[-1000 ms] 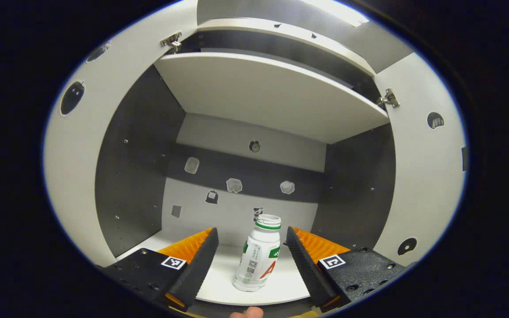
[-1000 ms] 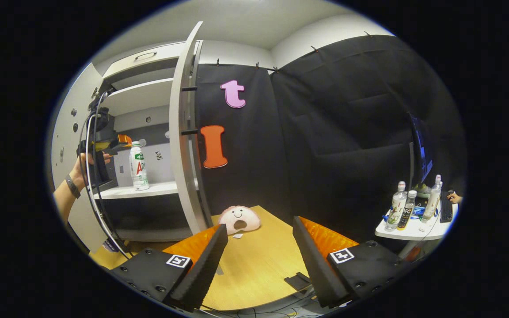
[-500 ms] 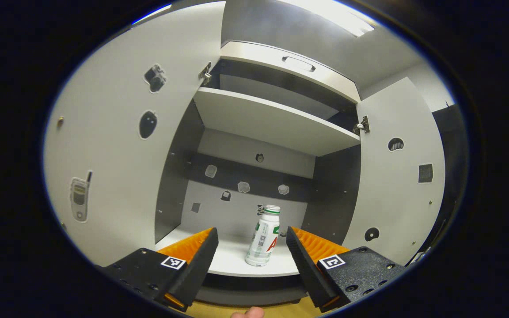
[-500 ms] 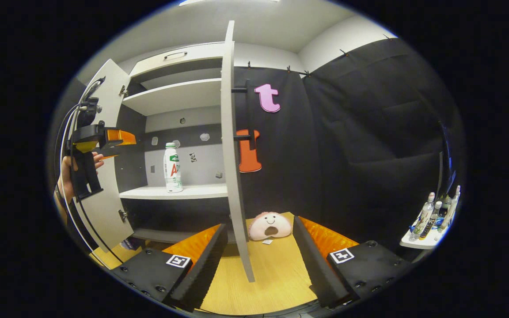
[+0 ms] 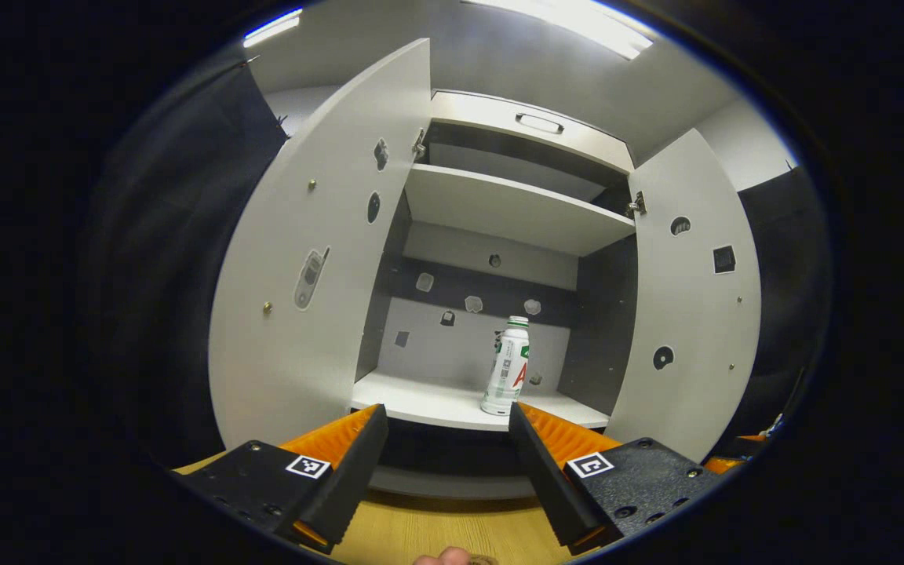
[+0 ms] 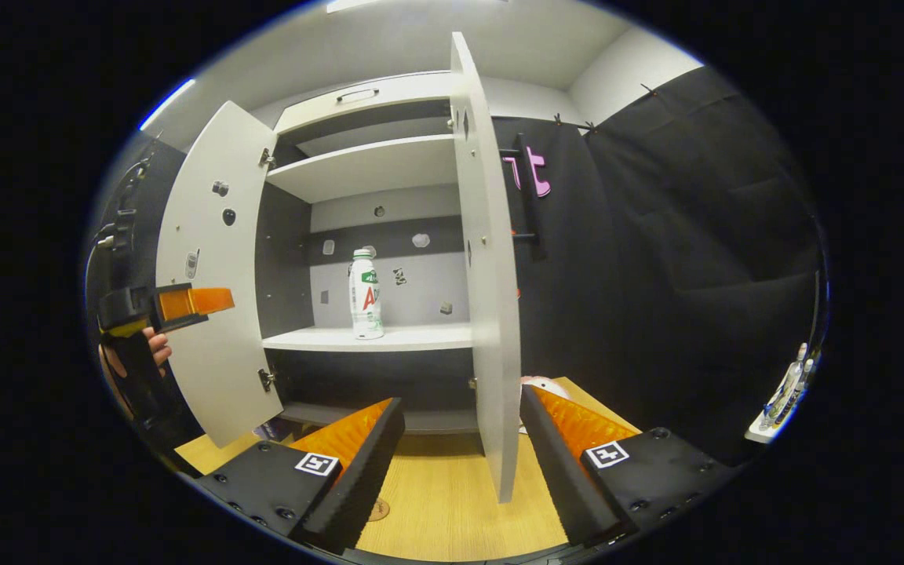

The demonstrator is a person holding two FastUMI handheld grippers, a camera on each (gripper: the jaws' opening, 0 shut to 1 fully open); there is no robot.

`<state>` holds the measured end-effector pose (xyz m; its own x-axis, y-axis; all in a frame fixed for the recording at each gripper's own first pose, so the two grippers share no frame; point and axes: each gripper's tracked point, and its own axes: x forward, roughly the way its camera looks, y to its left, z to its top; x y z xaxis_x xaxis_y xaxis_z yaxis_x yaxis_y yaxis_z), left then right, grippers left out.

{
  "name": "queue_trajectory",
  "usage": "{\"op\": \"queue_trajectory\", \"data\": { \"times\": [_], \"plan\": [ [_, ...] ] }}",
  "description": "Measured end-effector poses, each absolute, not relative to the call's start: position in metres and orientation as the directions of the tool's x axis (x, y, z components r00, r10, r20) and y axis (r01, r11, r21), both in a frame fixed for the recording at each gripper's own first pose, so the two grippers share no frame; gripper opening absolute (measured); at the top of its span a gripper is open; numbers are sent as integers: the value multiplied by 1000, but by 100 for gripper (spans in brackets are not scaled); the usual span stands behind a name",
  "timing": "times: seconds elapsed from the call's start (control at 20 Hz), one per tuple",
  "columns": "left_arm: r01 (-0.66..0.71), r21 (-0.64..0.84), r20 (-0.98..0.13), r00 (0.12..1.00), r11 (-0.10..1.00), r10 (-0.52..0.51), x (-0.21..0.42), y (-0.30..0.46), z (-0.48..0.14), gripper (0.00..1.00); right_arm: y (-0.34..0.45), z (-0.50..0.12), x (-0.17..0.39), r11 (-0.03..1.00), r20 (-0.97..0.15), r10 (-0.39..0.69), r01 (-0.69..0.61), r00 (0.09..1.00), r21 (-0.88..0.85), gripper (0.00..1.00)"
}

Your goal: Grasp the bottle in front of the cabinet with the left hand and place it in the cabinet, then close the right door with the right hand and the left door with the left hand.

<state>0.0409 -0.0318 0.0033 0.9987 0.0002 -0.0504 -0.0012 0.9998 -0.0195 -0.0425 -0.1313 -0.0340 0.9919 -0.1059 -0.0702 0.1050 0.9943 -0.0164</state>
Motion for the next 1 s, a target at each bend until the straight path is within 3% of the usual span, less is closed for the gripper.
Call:
{"op": "queue_trajectory", "data": {
  "times": [0.45,0.6,0.8,1.0],
  "plan": [
    [-164,-26,-59,985,986,163,-10,11,-28,94,-86,-52,-29,1000,-134,12,-11,991,8,98],
    [-158,-39,-45,987,987,156,-9,8,-21,95,-88,-39,-32,1000,-112,23,-24,993,-10,98],
    [-103,-26,-34,994,994,102,0,-11,-22,95,-96,21,-38,996,7,88,-88,996,13,98],
    [-52,-12,-42,998,999,51,3,-29,-28,95,-162,92,-42,998,115,-54,50,992,38,98]
  ]
}}
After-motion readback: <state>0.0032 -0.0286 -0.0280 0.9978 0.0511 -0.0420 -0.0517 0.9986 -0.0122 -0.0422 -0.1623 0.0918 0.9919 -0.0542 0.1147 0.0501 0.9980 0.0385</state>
